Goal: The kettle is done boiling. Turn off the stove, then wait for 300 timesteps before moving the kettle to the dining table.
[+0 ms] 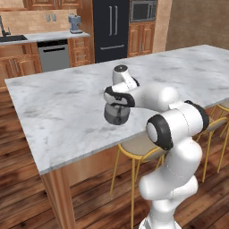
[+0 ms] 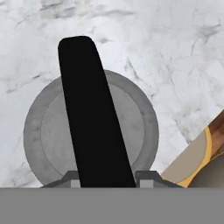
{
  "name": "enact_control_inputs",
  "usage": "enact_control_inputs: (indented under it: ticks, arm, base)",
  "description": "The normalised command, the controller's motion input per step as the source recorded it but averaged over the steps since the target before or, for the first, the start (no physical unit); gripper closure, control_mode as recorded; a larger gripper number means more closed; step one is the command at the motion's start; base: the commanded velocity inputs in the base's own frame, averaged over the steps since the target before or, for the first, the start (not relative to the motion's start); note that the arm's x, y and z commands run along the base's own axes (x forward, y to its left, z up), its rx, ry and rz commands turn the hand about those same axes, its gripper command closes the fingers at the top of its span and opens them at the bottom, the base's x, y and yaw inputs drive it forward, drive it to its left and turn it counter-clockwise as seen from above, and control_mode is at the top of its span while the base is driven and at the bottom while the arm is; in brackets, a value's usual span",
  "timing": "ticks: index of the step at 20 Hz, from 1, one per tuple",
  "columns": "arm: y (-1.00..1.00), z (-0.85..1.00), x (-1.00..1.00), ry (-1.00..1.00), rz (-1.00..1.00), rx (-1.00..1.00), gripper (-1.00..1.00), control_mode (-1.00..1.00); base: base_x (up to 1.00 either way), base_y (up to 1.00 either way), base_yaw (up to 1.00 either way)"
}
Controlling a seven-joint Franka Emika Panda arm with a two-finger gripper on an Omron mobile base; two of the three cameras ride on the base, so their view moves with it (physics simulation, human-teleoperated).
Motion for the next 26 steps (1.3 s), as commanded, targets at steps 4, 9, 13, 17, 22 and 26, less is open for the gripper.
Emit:
enact_control_inputs:
  ticks: [4,9,13,17,22,26]
  arm:
    - [-0.10,-0.11,0.47,0.02,-0.04,0.00,1.00,-1.00]
    - [-0.05,-0.17,0.42,0.05,-0.02,0.00,1.00,-1.00]
    - [-0.01,-0.13,0.35,0.10,-0.01,0.00,1.00,-1.00]
    - [-0.01,-0.09,0.32,0.08,-0.01,0.00,1.00,-1.00]
    - [-0.01,-0.13,0.31,0.05,-0.01,0.00,1.00,-1.00]
    - [0.00,-0.14,0.27,0.04,-0.01,0.00,1.00,-1.00]
  base:
    - [0.00,0.00,0.00]
    - [0.00,0.00,0.00]
    - [0.00,0.00,0.00]
    - [0.00,0.00,0.00]
    - [0.00,0.00,0.00]
    - [0.00,0.00,0.00]
